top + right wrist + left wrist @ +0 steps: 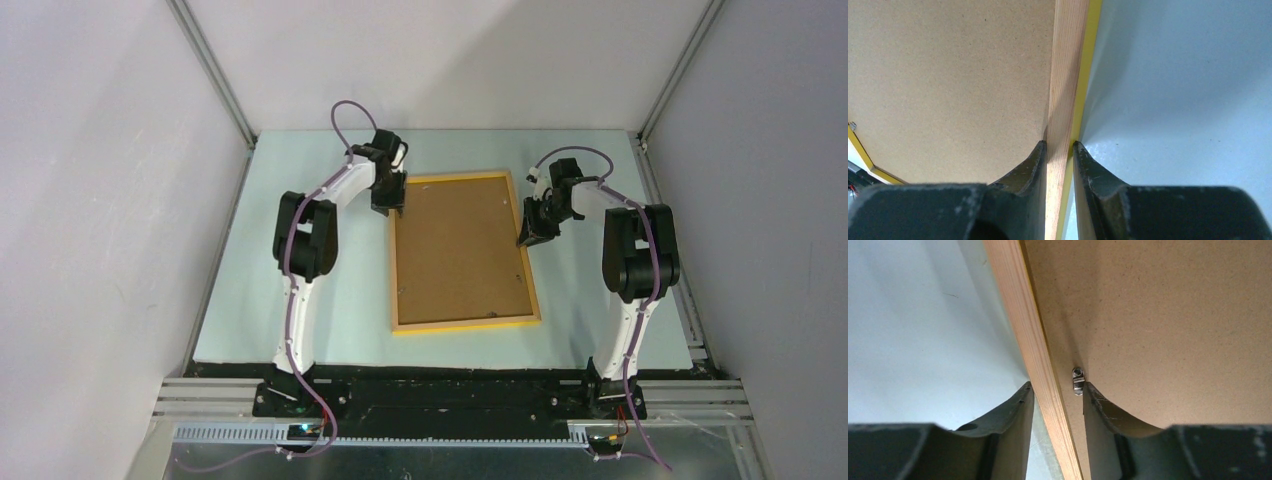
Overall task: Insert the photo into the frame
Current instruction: Install the photo frame at the center of the board.
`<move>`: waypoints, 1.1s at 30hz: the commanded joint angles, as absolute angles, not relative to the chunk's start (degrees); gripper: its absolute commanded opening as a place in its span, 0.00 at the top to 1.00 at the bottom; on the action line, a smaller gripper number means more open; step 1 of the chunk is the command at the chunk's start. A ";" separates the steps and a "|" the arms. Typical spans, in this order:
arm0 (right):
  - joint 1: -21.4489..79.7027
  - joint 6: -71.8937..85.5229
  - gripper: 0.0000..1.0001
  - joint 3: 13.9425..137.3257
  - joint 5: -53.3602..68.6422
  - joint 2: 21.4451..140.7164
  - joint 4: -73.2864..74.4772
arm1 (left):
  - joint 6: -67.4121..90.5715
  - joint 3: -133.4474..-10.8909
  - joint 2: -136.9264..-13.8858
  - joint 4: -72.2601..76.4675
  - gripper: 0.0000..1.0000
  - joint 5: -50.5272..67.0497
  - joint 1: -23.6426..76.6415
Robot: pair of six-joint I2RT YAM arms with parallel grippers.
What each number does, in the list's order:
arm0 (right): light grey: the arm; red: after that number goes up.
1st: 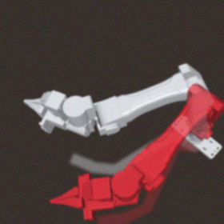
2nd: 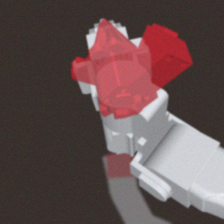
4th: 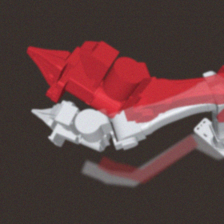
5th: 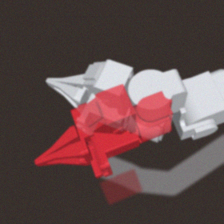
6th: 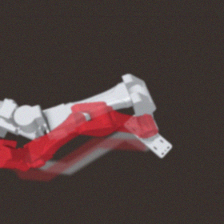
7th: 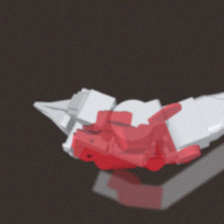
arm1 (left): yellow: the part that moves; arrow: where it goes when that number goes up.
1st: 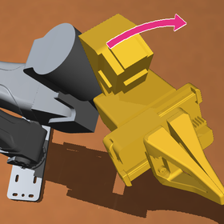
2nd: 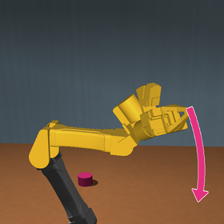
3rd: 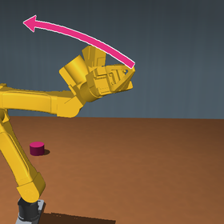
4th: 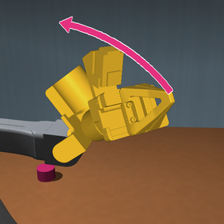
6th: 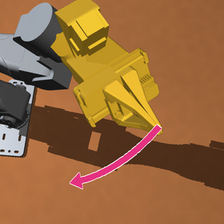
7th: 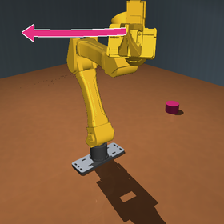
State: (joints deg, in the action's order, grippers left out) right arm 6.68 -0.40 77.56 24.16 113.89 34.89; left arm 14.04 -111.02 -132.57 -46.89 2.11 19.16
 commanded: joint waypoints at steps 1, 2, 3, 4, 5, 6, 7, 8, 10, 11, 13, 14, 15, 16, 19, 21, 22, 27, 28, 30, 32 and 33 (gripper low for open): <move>7.49 -0.27 1.00 76.55 27.34 113.72 36.57 | 13.41 -112.14 -132.85 -45.60 0.60 1.15 18.99; 7.48 -0.27 1.00 76.55 27.34 113.68 36.52 | 13.20 -112.05 -132.83 -45.59 0.61 1.10 18.94; 7.43 -0.26 1.00 76.51 27.40 113.76 36.55 | 13.15 -112.02 -132.70 -45.60 0.63 1.07 18.92; 7.45 -0.26 1.00 76.54 27.50 113.74 36.56 | 13.04 -111.99 -132.71 -45.63 0.64 1.10 18.90; 7.47 -0.26 1.00 76.55 27.57 113.73 36.56 | 12.98 -112.09 -132.69 -45.58 0.66 1.18 18.90; 7.42 -0.31 1.00 76.51 27.54 113.69 36.58 | 12.89 -112.07 -132.66 -45.61 0.66 1.20 18.83; 7.44 -0.27 1.00 76.54 27.58 113.71 36.62 | 12.80 -112.13 -132.63 -45.61 0.68 1.31 18.86; 7.42 -0.27 1.00 76.55 27.64 113.64 36.71 | 12.77 -112.25 -132.69 -45.57 0.68 1.45 18.82; 7.34 -0.29 1.00 76.51 27.62 113.57 36.73 | 12.75 -112.27 -132.67 -45.57 0.70 1.53 18.83; 7.36 -0.27 1.00 76.54 27.61 113.56 36.73 | 12.70 -112.30 -132.65 -45.55 0.70 1.56 18.82; 7.36 -0.27 1.00 76.60 27.68 113.56 36.74 | 12.66 -112.24 -132.61 -45.61 0.71 1.62 18.82; 7.38 -0.26 1.00 76.57 27.66 113.60 36.76 | 12.66 -112.24 -132.60 -45.57 0.71 1.70 18.81; 7.38 -0.26 1.00 76.56 27.63 113.65 36.75 | 12.59 -112.19 -132.61 -45.58 0.72 1.77 18.81; 7.38 -0.26 1.00 76.56 27.69 113.65 36.74 | 12.58 -112.14 -132.49 -45.55 0.72 1.94 18.85; 7.19 -0.27 1.00 76.55 27.71 113.63 36.62 | 12.36 -111.76 -131.81 -45.59 0.62 2.10 18.81; 7.07 0.58 1.00 76.55 27.73 113.56 36.30 | 12.13 -111.25 -130.89 -45.61 0.49 2.11 18.87; 6.96 0.82 1.00 76.55 27.66 113.56 36.17 | 12.04 -110.76 -129.97 -45.61 0.42 2.17 18.84; 5.25 2.89 1.00 76.55 27.78 113.78 34.62 | 10.50 -107.61 -125.35 -45.60 0.22 4.76 18.87; 4.91 3.16 1.00 76.71 27.82 113.84 34.49 | 9.79 -107.07 -124.72 -45.59 0.18 5.24 18.84; 4.04 3.80 1.00 76.95 27.71 113.89 34.19 | 8.41 -105.00 -122.76 -45.59 0.13 6.58 18.83; 3.12 4.47 1.00 76.99 27.96 113.82 33.99 | 6.86 -102.41 -120.87 -45.60 0.12 7.53 18.81; 2.45 5.05 1.00 76.99 28.48 113.82 33.79 | 6.20 -100.51 -119.49 -45.56 0.11 8.32 18.85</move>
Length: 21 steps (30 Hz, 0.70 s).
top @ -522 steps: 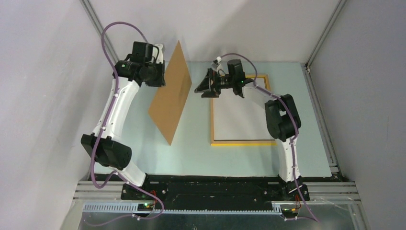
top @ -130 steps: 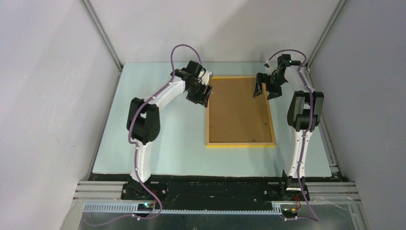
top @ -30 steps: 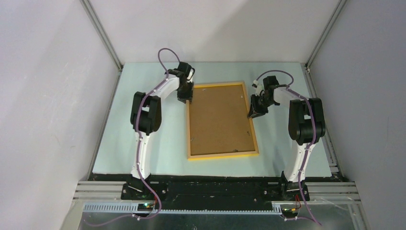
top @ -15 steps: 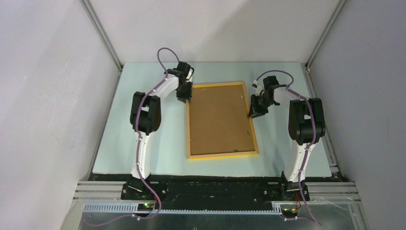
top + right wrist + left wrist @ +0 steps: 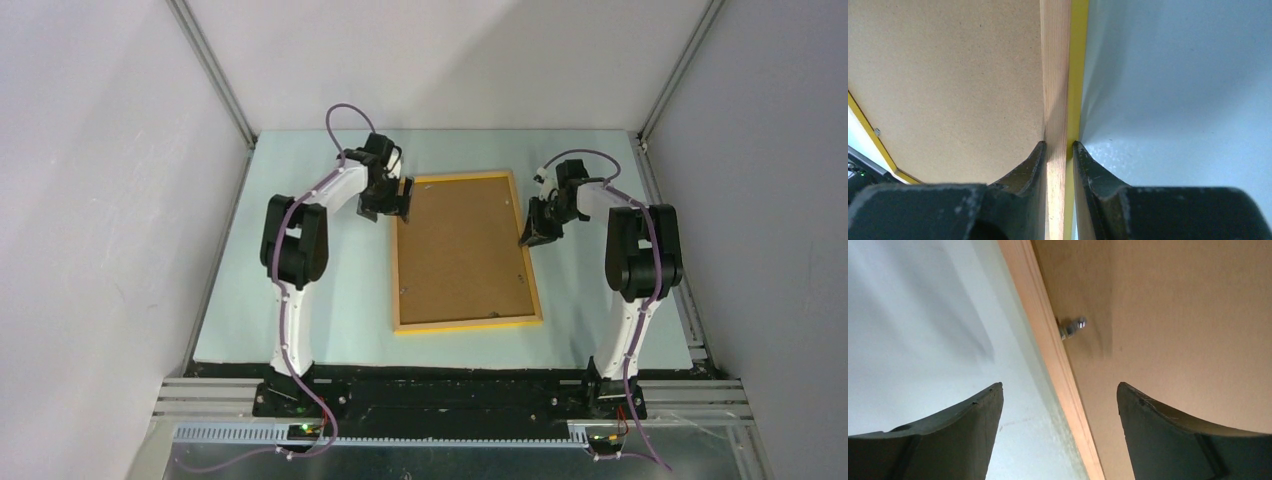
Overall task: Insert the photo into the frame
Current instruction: Install the photo frame at the center of the board.
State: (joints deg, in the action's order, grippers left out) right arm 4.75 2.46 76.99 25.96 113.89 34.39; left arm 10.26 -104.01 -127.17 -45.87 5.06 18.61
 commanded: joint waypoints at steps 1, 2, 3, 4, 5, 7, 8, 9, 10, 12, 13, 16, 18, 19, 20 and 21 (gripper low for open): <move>2.15 5.43 1.00 76.99 28.79 113.82 33.68 | 5.09 -99.43 -118.81 -45.60 0.10 8.69 18.84; 1.64 6.08 1.00 76.99 29.21 113.86 33.38 | 4.57 -97.48 -117.33 -45.61 0.10 9.23 18.83; 1.24 6.34 1.00 76.99 29.33 113.79 33.26 | 3.73 -96.42 -116.63 -45.61 0.08 9.45 18.88; 1.11 6.64 1.00 76.99 29.33 113.76 32.99 | 3.32 -94.48 -115.14 -45.61 0.07 9.74 18.89; 0.89 6.75 1.00 76.99 29.25 113.67 32.93 | 2.46 -93.60 -114.39 -45.62 0.06 10.10 18.94; 0.74 6.77 1.00 76.99 28.56 113.45 32.73 | 1.14 -91.18 -112.31 -45.56 0.04 10.72 19.21; 0.76 6.81 1.00 76.99 28.37 113.46 32.71 | 0.66 -89.77 -111.16 -45.54 0.02 10.79 19.36; 0.76 6.78 1.00 76.99 28.08 113.40 32.70 | 0.23 -89.05 -110.60 -45.55 0.02 10.70 19.80; 0.78 6.77 1.00 76.95 27.97 113.34 32.70 | -1.41 -87.85 -109.54 -45.60 0.01 10.66 20.05; 0.79 6.77 1.00 76.81 27.51 113.18 32.62 | -2.95 -85.95 -108.22 -45.59 0.01 10.61 20.83; 0.75 6.90 1.00 76.73 27.22 113.02 32.43 | -3.27 -85.34 -107.47 -45.56 0.01 10.67 21.49; 0.58 6.88 1.00 76.14 26.73 112.70 32.03 | -4.80 -82.81 -106.52 -45.57 0.00 10.40 23.21; 0.53 6.86 1.00 75.99 26.71 112.57 31.83 | -5.52 -81.73 -106.23 -45.59 0.00 9.89 24.92; 0.53 6.86 1.00 75.87 26.72 112.49 31.69 | -5.79 -81.12 -106.25 -45.60 0.00 9.68 26.16; 0.53 6.81 1.00 75.68 26.67 112.48 31.62 | -6.17 -80.81 -106.30 -45.52 0.00 9.59 26.75; 0.53 6.82 1.00 75.48 26.69 112.40 31.50 | -6.29 -80.39 -106.45 -45.48 0.00 9.56 27.82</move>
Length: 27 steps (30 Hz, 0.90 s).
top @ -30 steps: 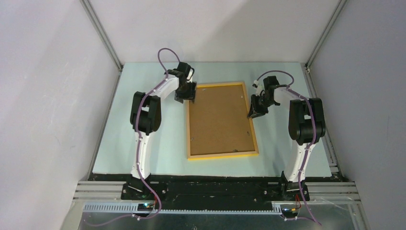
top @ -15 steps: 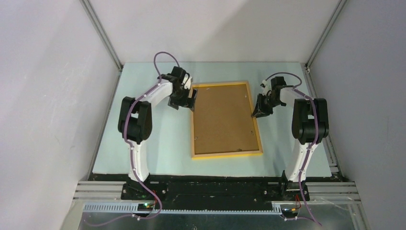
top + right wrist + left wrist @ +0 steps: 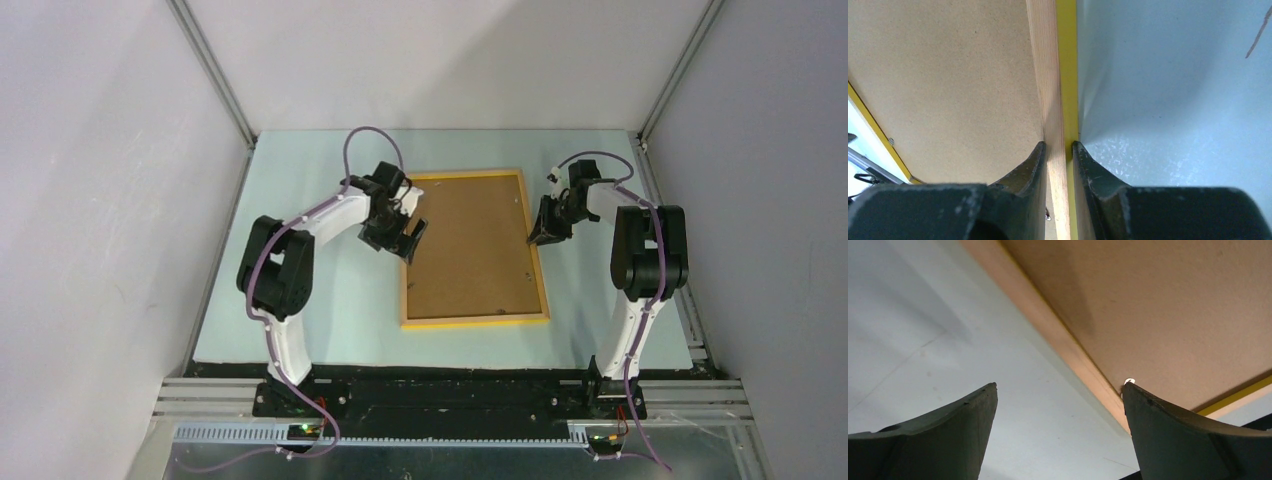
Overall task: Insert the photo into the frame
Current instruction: Install the photo frame at the center of the board.
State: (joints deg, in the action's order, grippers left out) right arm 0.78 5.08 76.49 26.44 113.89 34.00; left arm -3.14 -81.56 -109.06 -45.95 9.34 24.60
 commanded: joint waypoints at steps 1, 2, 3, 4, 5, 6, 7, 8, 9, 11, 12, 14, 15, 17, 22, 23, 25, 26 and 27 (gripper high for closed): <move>0.53 6.72 1.00 75.40 26.69 112.34 31.47 | -6.26 -80.18 -106.61 -45.42 0.00 9.57 28.73; 0.53 6.65 1.00 75.28 26.79 112.33 31.38 | -6.03 -79.81 -106.70 -45.30 0.00 9.58 29.09; 0.51 6.63 1.00 75.26 26.96 112.39 31.33 | -5.96 -79.68 -106.92 -45.24 0.00 9.73 29.68; -0.66 6.61 1.00 75.17 27.06 112.41 31.31 | -5.84 -79.29 -106.94 -45.15 0.00 9.83 29.92; -0.90 6.64 1.00 75.12 27.29 112.41 31.29 | -5.78 -79.15 -106.96 -45.12 0.00 9.84 30.44; -1.19 6.57 1.00 75.01 27.35 112.43 31.29 | -5.68 -78.81 -106.92 -45.10 0.00 9.84 30.64; -1.26 6.52 1.00 74.94 27.47 112.47 31.31 | -5.61 -78.56 -106.60 -45.05 0.00 9.95 31.15; -1.37 6.51 1.00 74.90 27.49 112.47 31.30 | -5.67 -78.13 -106.34 -44.95 0.00 9.94 31.44; -1.39 6.44 1.00 74.89 27.53 112.44 31.25 | -5.65 -77.96 -105.99 -44.89 0.00 9.71 32.03; -1.48 6.38 1.00 74.88 27.57 112.42 31.26 | -5.69 -77.04 -105.47 -44.73 0.00 9.16 32.96; -1.49 6.35 1.00 74.88 27.58 112.41 31.32 | -5.71 -76.84 -105.29 -44.67 0.00 8.79 33.23; -1.57 6.28 1.00 74.82 27.54 112.29 31.44 | -5.87 -76.11 -104.92 -44.55 0.01 8.08 34.04; -1.62 6.21 1.00 74.69 27.52 112.26 31.44 | -5.97 -75.52 -104.72 -44.47 0.02 7.86 34.44; -1.73 6.14 1.00 74.63 27.65 112.16 31.32 | -6.10 -74.63 -104.42 -44.24 0.04 7.34 34.87; -1.78 6.23 1.00 74.64 27.85 112.07 31.38 | -6.06 -74.22 -104.75 -43.41 0.09 6.34 35.15; -1.81 6.19 1.00 74.62 27.90 112.06 31.38 | -6.06 -74.36 -104.91 -43.24 0.10 6.20 35.16; -1.79 6.14 1.00 74.58 27.93 112.06 31.50 | -6.08 -74.55 -105.20 -43.09 0.13 6.08 35.13; -1.77 6.10 1.00 74.55 28.03 112.06 31.41 | -6.07 -74.63 -105.34 -43.03 0.14 6.00 35.11; -1.83 6.08 1.00 74.47 28.12 112.06 31.44 | -6.04 -74.78 -105.36 -42.90 0.16 5.90 35.09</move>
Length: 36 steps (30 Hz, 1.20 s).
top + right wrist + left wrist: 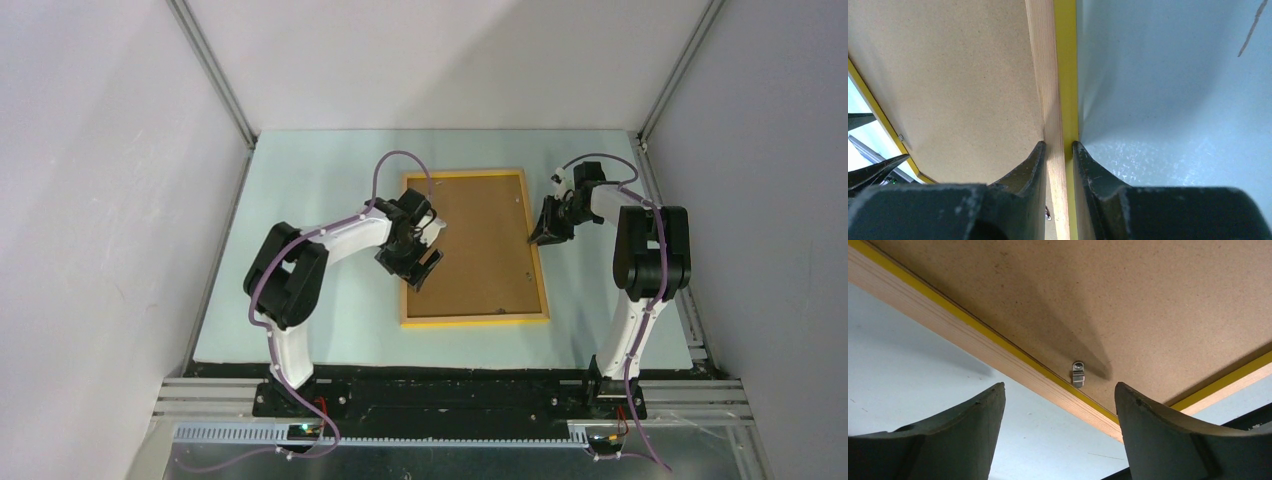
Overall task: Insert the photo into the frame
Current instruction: Install the photo frame at the center of the board.
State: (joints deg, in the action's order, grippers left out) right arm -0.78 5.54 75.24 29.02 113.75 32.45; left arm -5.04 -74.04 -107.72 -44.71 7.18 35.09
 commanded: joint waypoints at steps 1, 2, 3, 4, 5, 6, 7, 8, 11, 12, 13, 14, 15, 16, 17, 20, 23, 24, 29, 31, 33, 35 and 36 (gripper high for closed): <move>-1.84 6.14 1.00 74.46 28.23 112.10 31.41 | -6.05 -74.83 -105.42 -42.81 0.16 5.94 35.14; -1.84 6.06 1.00 74.45 28.27 112.18 31.40 | -6.06 -75.02 -105.44 -42.74 0.18 5.96 35.15; -1.80 6.00 1.00 74.45 28.34 112.21 31.38 | -5.98 -75.13 -105.55 -42.73 0.19 6.02 35.15; -1.77 6.03 1.00 74.44 28.32 112.23 31.38 | -5.87 -75.27 -105.64 -42.61 0.21 6.08 35.16; -1.76 5.99 1.00 74.44 28.42 112.28 31.38 | -5.88 -75.34 -105.89 -42.57 0.21 6.16 35.11; -1.78 5.98 1.00 74.44 28.40 112.31 31.38 | -5.80 -75.57 -106.03 -42.50 0.23 6.26 35.13; -1.77 6.00 1.00 74.44 28.50 112.32 31.40 | -5.80 -75.67 -106.29 -42.48 0.24 6.34 35.11; -1.80 5.94 1.00 74.44 28.53 112.32 31.39 | -5.73 -75.83 -106.41 -42.39 0.25 6.40 35.09; -1.89 5.89 1.00 74.45 28.61 112.52 31.38 | -5.71 -75.95 -106.98 -42.25 0.28 6.50 35.14; -1.91 5.91 1.00 74.49 28.69 112.55 31.42 | -5.71 -75.99 -107.10 -42.22 0.29 6.50 35.13; -1.93 5.90 1.00 74.50 28.76 112.62 31.44 | -5.76 -75.88 -107.16 -42.13 0.30 6.42 35.14; -1.93 5.91 1.00 74.47 28.85 112.65 31.46 | -5.78 -75.82 -107.28 -42.07 0.31 6.42 35.09; -1.98 5.95 1.00 74.45 28.89 112.74 31.51 | -5.75 -75.69 -107.30 -41.96 0.33 6.44 35.12; -2.00 5.88 1.00 74.45 29.02 112.75 31.50 | -5.73 -75.68 -107.33 -41.99 0.34 6.43 35.10; -2.06 5.89 1.00 74.44 29.05 112.80 31.48 | -5.78 -75.57 -107.32 -41.90 0.35 6.35 35.09; -2.22 5.89 1.00 74.44 29.24 112.84 31.58 | -5.80 -75.43 -107.27 -41.82 0.38 6.43 35.13; -2.21 5.89 1.00 74.44 29.26 112.81 31.51 | -5.86 -75.25 -107.07 -41.76 0.40 6.37 35.14; -2.23 5.89 1.00 74.44 29.31 112.77 31.53 | -5.88 -75.15 -107.02 -41.68 0.41 6.39 35.15; -2.27 5.92 1.00 74.45 29.43 112.79 31.58 | -6.06 -74.68 -106.88 -41.64 0.42 6.31 35.13; -2.28 5.97 1.00 74.44 29.47 112.92 31.48 | -6.04 -74.36 -106.83 -41.44 0.42 6.02 35.15; -2.28 5.99 1.00 74.44 29.57 113.02 31.47 | -5.90 -73.97 -106.77 -40.98 0.42 5.65 35.16; -2.29 6.02 1.00 74.44 29.66 113.13 31.48 | -5.75 -73.77 -106.79 -40.53 0.42 5.39 35.15; -2.29 6.01 1.00 74.44 29.68 113.16 31.51 | -5.59 -73.64 -106.79 -40.39 0.43 5.26 35.15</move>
State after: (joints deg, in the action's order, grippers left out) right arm -1.37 5.50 75.00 29.89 113.73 32.25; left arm -5.04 -74.00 -107.72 -42.46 6.11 35.09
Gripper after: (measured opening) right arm 0.246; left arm 0.579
